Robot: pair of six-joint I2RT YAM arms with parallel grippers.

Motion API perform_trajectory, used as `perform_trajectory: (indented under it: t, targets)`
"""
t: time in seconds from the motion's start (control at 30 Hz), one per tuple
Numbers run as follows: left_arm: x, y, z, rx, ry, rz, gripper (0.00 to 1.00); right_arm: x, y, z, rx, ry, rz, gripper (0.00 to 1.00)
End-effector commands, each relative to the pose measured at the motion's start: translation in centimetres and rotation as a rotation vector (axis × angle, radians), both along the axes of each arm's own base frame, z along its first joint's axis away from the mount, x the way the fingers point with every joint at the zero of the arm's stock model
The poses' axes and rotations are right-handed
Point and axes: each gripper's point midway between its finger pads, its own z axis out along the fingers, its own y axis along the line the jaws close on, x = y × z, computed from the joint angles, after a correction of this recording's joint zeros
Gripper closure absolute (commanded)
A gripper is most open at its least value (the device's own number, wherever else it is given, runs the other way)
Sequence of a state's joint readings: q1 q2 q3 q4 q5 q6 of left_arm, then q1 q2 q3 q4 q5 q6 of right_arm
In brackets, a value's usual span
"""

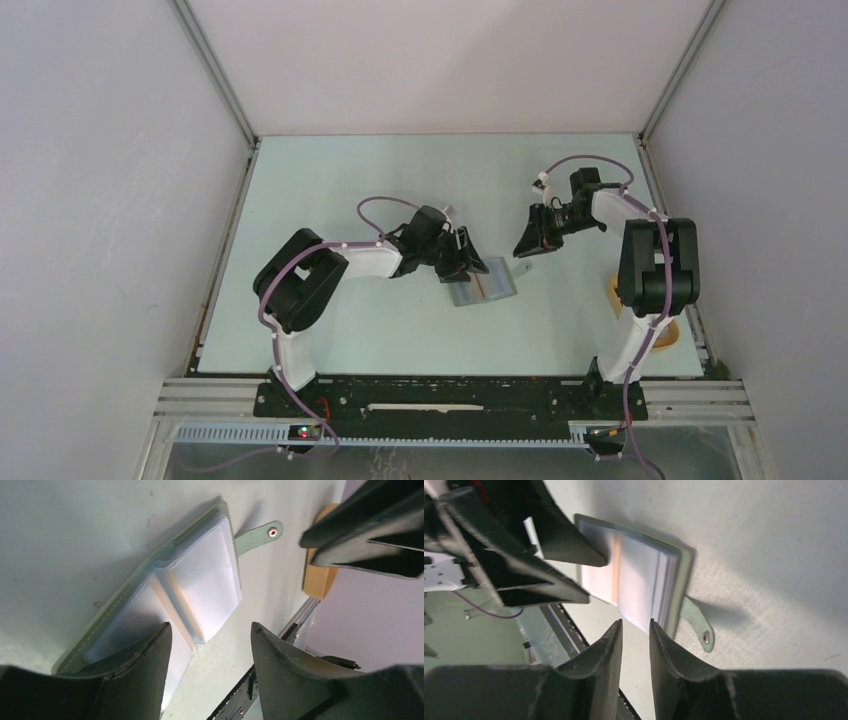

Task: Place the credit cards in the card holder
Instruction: Turn over the card slot in the card holder.

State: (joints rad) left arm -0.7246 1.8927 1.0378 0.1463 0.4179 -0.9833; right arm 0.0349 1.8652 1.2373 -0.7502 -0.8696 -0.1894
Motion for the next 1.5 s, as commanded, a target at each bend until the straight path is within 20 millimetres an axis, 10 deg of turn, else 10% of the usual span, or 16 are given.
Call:
perform_trajectory:
  t: [0.0,0.57,0.87,1.47]
  targets:
    - [0.6,0.3,2.2,0.02,-0.092,-0.002,0.36,-1.0,1.8,3.2,0.161,-0.043,0.078,0.65]
    - [0.0,0.9,0.7,0.027,-0.083,-0.001,0.44,-3.7,6.1,-2.1,0.073,0.116,0.19,0.64]
    - [-0.5,1.9,-2.1,0.095,-0.025,0.0,0.45,-2.6,3.8,-6.0,-0.206,0.098,0.141,0.7]
    - [-0.1,3.9,-2.6,0.193,-0.077,-0.001,0.45,-3.3,5.3,3.7,0.142,-0.132,0.258,0.68]
